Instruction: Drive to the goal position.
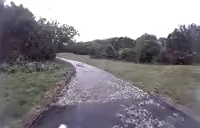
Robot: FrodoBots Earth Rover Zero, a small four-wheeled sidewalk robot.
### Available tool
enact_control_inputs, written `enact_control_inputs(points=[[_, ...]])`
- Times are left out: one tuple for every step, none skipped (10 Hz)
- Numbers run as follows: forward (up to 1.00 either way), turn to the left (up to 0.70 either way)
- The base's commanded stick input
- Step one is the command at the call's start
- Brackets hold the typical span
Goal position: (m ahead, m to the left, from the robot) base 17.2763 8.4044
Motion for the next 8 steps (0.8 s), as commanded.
enact_control_inputs(points=[[1.0, 0.08], [1.0, 0.24], [1.0, 0.11], [1.0, 0.0], [1.0, 0.0], [1.0, 0.0], [1.0, 0.0], [1.0, 0.0]])
